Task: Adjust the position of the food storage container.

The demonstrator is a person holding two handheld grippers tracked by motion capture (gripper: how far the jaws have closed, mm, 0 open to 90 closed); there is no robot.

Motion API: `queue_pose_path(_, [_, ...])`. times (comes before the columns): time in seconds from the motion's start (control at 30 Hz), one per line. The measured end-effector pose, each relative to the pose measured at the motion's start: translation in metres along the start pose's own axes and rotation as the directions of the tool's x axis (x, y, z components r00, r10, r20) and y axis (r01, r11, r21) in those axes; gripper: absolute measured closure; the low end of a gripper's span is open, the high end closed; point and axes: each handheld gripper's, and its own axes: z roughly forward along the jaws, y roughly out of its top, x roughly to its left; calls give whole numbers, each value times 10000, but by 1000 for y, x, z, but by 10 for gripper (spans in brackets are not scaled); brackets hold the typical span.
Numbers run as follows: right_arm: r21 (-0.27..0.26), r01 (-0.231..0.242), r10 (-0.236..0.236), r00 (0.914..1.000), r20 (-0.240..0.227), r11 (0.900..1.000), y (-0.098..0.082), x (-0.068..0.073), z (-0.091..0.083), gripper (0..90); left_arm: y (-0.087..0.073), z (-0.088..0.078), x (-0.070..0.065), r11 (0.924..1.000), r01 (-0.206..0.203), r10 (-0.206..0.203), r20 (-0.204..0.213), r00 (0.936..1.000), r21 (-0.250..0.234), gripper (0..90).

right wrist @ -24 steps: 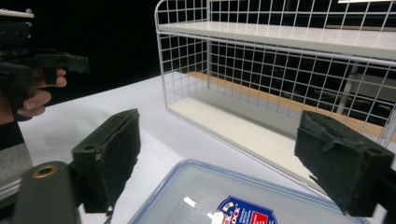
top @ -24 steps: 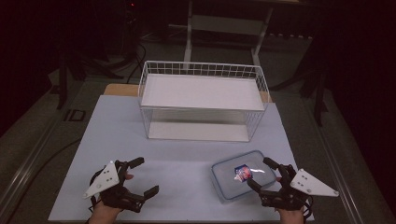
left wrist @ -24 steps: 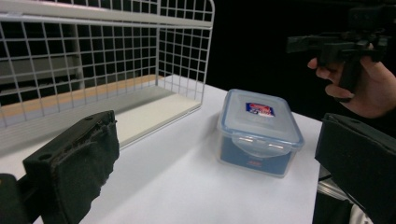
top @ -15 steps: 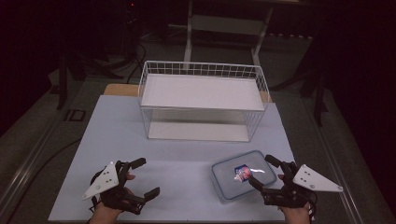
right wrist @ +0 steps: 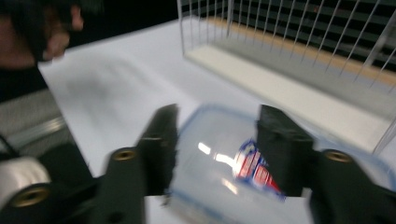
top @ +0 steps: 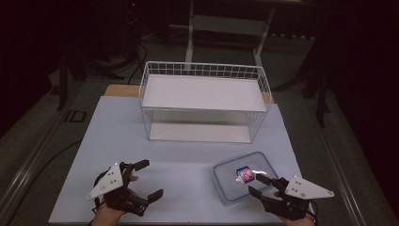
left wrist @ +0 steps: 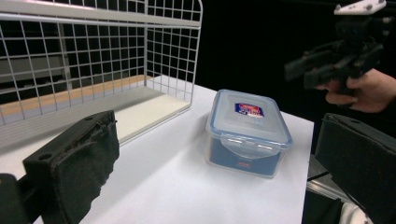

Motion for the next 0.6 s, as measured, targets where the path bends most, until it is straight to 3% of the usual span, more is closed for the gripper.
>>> queue_pose_path(0.03, [0,0,0,10000,0,10000,0,0,0,535,0,0,0,10000,0,0,0,10000,0,0])
queue_pose_path(0.07, [399,81,-63,9990,-438,9992,-7,2,2,589,-1,0,1,10000,45,-45,4,10000,19,0])
queue_pose_path(0.1, [399,81,-63,9990,-438,9992,-7,2,2,589,-1,0,1,10000,45,-45,4,10000,19,0])
queue_pose_path(0.23, [1115,100,23,9940,-1098,9937,-22,4,8,729,-2,2,2,9999,98,-98,6,10000,113,0])
queue_pose_path(0.33, [1437,153,28,9922,-1249,9895,-27,3,11,787,-3,2,2,9999,75,-76,31,10000,132,0])
queue_pose_path(0.4, [1837,349,-51,9871,-1603,9824,-35,3,16,897,-3,3,2,9998,69,-69,11,10000,172,0])
queue_pose_path(0.6, [2990,888,-329,9818,-1868,9501,-48,3,32,900,-3,3,2,9999,6,-6,-1,10000,164,0])
